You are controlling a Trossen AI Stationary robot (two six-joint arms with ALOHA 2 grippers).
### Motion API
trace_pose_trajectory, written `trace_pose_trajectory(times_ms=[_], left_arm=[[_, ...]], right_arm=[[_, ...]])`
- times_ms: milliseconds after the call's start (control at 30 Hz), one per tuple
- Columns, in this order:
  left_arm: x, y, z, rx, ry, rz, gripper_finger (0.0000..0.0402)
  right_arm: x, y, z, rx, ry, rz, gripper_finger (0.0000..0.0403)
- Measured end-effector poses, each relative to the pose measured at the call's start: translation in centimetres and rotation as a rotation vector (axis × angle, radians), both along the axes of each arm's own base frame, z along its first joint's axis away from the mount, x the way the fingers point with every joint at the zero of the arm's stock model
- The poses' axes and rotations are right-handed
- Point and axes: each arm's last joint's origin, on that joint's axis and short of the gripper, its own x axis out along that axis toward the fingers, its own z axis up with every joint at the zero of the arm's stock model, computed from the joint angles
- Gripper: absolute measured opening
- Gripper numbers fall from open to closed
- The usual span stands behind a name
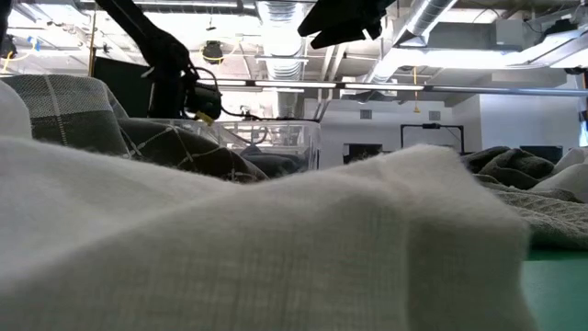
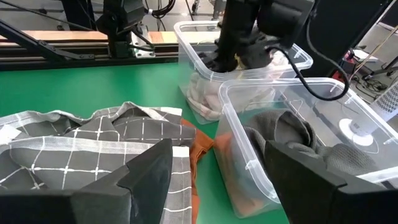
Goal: Sort towels by color in basket
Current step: Put the white patterned towel into the left transparent bin, then put the dark gray patterned towel into the right transparent bin
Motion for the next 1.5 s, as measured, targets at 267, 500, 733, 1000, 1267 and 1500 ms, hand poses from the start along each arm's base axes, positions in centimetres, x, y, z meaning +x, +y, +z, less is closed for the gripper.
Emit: trace_pose_trajectory(times_ms=[267,500,733,1000,1267,1500], left_arm=[[0.1,-0.1,4.5,0.028,-0.011,0.005,0.0189],[-0.6,-0.9,9.4,0.085,-0.099,0.001,0.0201],[-2.6,-3.2,15.8,0.253,-0.392,-0.019,0.0199],[-5.5,-7.1,21.5,0.408,-0.822,-0.157,0.0199],[-7.0,-9.4,22.0,0.341,-1.069,-0.268,0.0199],[-7.1,-10.0,19.9,0.311,-1.175,-0.273,0.0198]], right_arm=[[0.0,0.0,0.0,0.000,-0.001,0.000,0.0286],[-0.2,0.0,-0.6,-0.082,0.068,0.040,0.0285],[-1.8,-1.5,-2.2,-0.092,0.048,0.084,0.0285],[-4.0,-2.5,-1.8,-0.034,-0.081,0.253,0.0285],[-5.2,-4.3,-1.5,0.016,-0.225,0.426,0.0285],[-5.4,-6.0,-1.8,0.069,-0.278,0.514,0.0285]])
